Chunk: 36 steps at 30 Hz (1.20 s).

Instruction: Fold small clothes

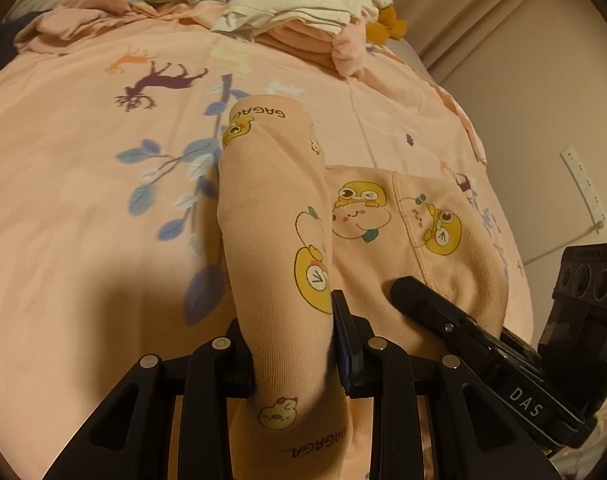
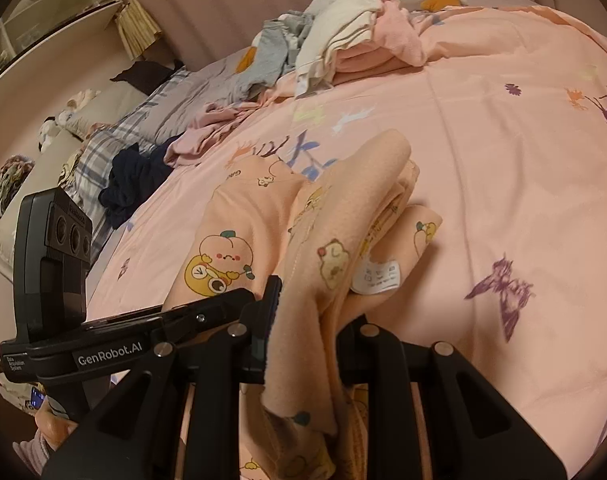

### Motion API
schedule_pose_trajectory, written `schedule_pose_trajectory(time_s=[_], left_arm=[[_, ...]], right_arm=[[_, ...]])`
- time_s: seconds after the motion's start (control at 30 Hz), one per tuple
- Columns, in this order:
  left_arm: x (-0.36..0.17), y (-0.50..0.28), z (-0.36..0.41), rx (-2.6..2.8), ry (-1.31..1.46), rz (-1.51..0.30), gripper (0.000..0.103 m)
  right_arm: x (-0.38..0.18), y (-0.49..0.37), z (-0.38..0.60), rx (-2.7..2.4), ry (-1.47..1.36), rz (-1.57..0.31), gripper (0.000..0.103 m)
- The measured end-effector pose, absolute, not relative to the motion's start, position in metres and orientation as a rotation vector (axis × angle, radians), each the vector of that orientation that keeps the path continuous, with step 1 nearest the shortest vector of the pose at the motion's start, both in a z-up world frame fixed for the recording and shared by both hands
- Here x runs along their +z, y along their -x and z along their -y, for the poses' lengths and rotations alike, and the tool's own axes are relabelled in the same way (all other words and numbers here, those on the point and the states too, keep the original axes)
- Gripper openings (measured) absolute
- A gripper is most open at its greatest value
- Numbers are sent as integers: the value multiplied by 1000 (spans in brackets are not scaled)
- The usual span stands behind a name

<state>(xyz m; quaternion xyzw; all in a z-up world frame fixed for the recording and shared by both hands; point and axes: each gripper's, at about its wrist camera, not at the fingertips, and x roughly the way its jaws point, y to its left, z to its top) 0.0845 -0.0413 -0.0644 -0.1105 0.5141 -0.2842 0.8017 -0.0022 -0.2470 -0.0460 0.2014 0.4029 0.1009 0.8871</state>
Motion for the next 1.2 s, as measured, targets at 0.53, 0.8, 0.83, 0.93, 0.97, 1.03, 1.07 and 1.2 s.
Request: schedule_pose_trajectory(time_s=[0.53, 0.8, 0.83, 0.93, 0.97, 1.03, 1.07, 1.2], left_arm=[[-54, -55, -6, -560, 274, -1075, 28], [-53, -50, -22, -532, 295, -1067, 28], [-53, -50, -23, -531, 297, -1068, 28], [-52, -51, -25, -527, 297, -1065, 28], [-52, -51, -27, -527, 298, -1065, 28], [-52, -52, -28, -525, 298, -1065, 28], [-52, -51, -29, -524, 298, -1065, 28], [-53, -54, -29, -523, 297, -1068, 28]], right_arm=[[-34, 23, 204, 270, -389, -830, 22], [-30, 25, 186, 297, -364, -829, 22], [-29, 25, 185, 300, -362, -830, 22], [-29, 24, 182, 306, -357, -831, 22], [-29, 23, 181, 307, -355, -832, 22], [-28, 22, 180, 310, -351, -832, 22], [-28, 20, 180, 312, -348, -833, 22], [-29, 18, 178, 312, -341, -832, 22]])
